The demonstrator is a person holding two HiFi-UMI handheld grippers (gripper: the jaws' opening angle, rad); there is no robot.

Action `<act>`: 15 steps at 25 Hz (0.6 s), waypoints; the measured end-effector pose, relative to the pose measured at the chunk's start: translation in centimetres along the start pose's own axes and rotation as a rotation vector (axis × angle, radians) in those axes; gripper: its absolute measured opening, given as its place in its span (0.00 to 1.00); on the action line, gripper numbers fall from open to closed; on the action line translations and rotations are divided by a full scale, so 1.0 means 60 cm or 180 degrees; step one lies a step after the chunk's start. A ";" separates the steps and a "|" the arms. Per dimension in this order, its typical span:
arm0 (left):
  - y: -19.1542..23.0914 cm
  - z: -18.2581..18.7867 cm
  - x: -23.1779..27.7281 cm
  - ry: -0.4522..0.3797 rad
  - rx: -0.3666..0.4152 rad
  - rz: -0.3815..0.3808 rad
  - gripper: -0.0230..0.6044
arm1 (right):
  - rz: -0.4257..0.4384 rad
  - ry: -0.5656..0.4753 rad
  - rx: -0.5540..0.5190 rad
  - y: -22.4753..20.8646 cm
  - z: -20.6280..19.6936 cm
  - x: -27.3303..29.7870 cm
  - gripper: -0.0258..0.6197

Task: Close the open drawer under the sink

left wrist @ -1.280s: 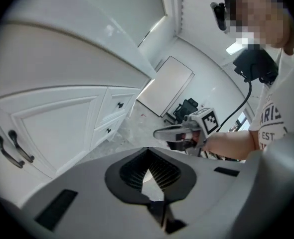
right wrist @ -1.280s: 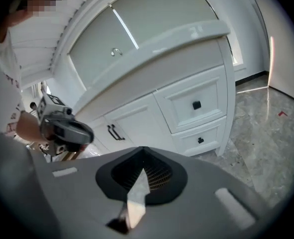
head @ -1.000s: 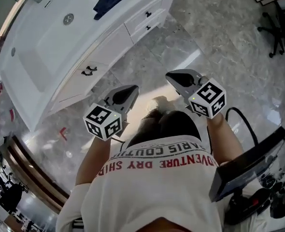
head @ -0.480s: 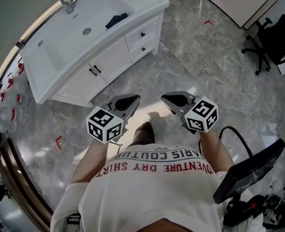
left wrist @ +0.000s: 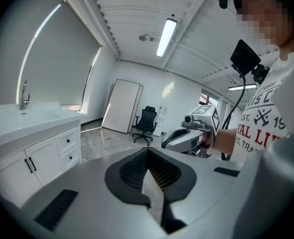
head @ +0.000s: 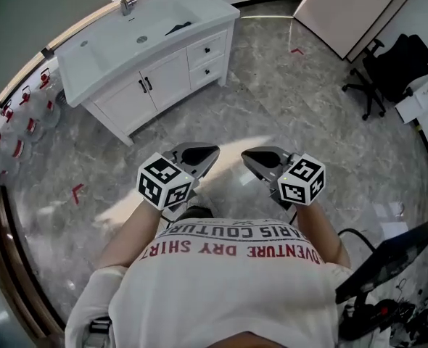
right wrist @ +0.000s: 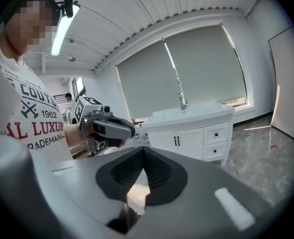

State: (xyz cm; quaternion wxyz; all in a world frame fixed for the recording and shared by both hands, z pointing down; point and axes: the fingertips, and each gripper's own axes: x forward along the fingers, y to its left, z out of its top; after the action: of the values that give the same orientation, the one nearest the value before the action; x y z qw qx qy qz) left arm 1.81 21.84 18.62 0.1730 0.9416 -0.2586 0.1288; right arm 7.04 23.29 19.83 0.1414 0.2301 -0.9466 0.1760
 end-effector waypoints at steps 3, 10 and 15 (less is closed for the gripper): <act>-0.044 0.025 -0.036 -0.0069 0.0059 0.0047 0.04 | 0.0094 -0.0075 0.0019 0.051 0.023 -0.023 0.04; -0.076 0.031 -0.069 -0.0104 0.0152 0.0135 0.04 | 0.0096 -0.0162 -0.0069 0.095 0.029 -0.035 0.04; -0.088 0.017 -0.078 -0.0081 0.0152 0.0164 0.04 | 0.0033 -0.0069 -0.0169 0.109 0.023 -0.037 0.04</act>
State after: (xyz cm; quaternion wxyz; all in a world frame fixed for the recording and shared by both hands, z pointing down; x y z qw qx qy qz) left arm 0.86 27.76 14.75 0.1438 0.9400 -0.2818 0.1274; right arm 5.49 29.06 16.07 0.1362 0.2232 -0.9536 0.1491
